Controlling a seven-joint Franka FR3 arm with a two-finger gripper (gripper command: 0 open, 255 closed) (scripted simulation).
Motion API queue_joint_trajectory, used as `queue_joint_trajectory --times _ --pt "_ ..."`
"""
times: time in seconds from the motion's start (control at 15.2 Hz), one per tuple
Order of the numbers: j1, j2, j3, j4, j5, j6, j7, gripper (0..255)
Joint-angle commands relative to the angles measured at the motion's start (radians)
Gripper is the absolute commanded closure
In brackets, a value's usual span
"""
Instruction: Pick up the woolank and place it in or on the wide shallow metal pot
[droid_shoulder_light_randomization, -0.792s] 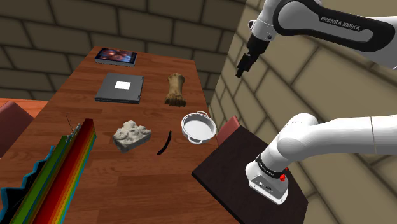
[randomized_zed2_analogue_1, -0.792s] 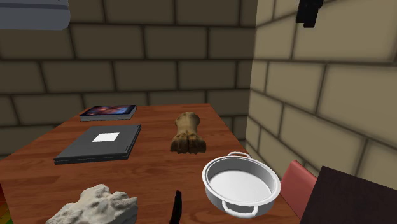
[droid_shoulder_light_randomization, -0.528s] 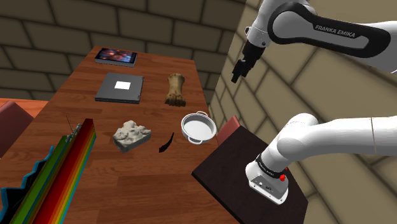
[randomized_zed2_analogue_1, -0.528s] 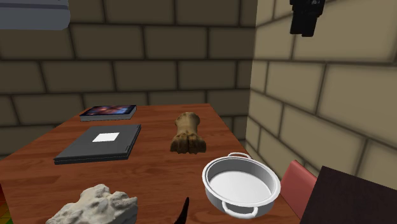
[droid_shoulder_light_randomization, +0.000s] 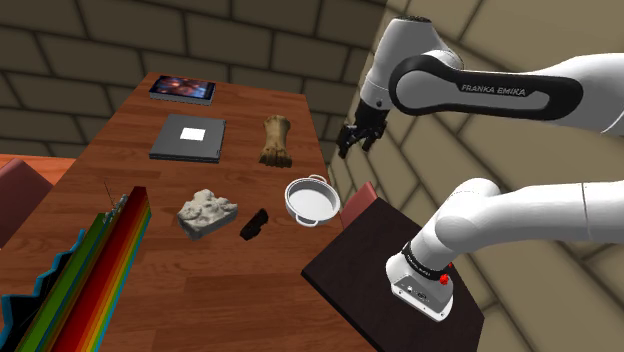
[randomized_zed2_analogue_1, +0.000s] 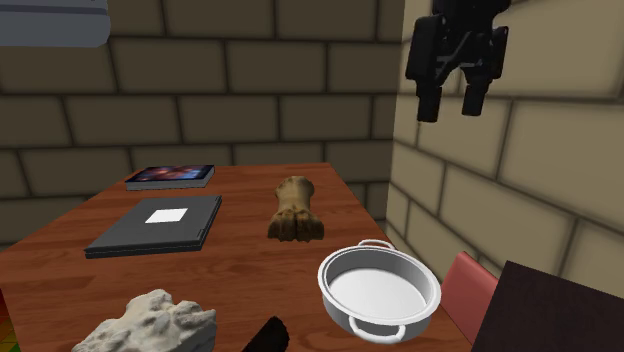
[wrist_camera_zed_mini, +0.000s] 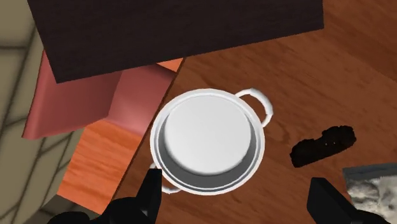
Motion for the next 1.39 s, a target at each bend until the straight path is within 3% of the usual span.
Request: queue_joint_trajectory --times 0.0,0.46,0.79,1.06,1.32 --pt "0.000 0.036 0.058 -0.020 0.037 0.052 0.104 0" --pt "-0.028 0.235 0.254 -0.033 0.123 0.252 0.438 0" --pt "-0.091 0.445 0.397 0.016 0.109 0.402 0.700 0" --pt "-0.163 0.650 0.500 0.086 0.001 0.510 0.956 0" --pt "-0.188 0.885 0.528 0.184 -0.215 0.582 1.269 0"
